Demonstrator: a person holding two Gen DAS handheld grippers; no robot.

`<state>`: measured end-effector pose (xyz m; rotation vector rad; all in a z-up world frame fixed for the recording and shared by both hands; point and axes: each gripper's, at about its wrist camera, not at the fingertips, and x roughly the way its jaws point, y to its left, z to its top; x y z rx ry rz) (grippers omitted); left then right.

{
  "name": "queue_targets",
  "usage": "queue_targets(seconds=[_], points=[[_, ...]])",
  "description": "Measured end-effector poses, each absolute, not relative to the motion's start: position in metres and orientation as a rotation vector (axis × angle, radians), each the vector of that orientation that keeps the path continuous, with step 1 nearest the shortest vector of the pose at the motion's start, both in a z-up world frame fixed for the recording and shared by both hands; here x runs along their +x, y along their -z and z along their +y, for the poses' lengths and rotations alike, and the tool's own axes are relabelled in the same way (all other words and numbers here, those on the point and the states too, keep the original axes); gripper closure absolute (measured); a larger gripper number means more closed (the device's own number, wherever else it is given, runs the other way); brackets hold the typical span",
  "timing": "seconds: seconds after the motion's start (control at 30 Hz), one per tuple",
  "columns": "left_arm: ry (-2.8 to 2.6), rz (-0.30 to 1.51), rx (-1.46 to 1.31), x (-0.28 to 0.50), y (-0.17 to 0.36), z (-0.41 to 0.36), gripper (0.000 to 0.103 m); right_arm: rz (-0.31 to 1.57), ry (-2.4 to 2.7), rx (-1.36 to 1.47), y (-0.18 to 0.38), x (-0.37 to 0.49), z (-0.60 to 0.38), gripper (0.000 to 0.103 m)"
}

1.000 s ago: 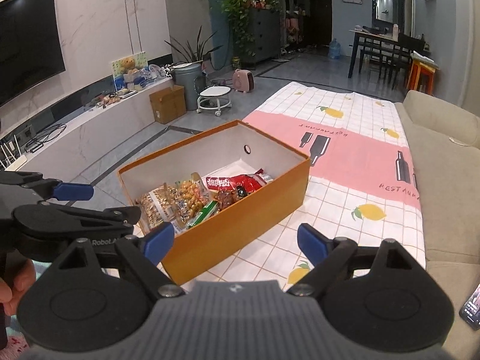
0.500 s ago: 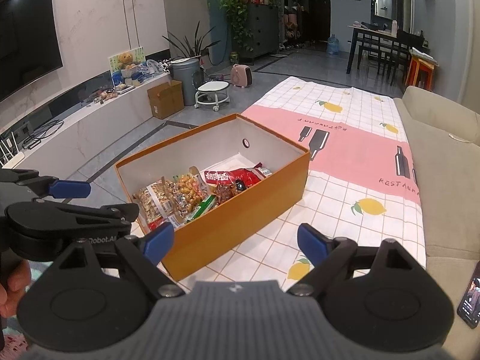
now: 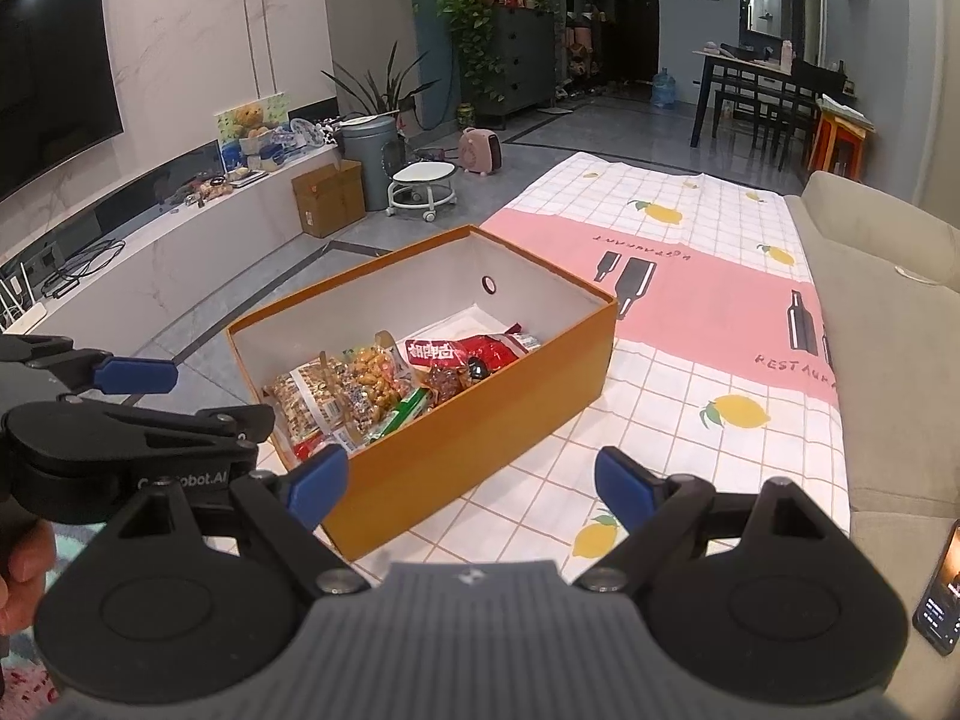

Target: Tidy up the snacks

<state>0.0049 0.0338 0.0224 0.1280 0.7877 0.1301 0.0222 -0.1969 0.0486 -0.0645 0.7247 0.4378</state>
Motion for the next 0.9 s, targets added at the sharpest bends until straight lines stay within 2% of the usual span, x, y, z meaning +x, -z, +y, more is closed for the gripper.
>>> queue_targets(seconds=[0.9], points=[[-0.141,0.783,0.121,0.0027,-0.0249,0.0389,0.021,0.716,-0.449,-0.074,-0.046,0.0223,-0.1955,0.017]])
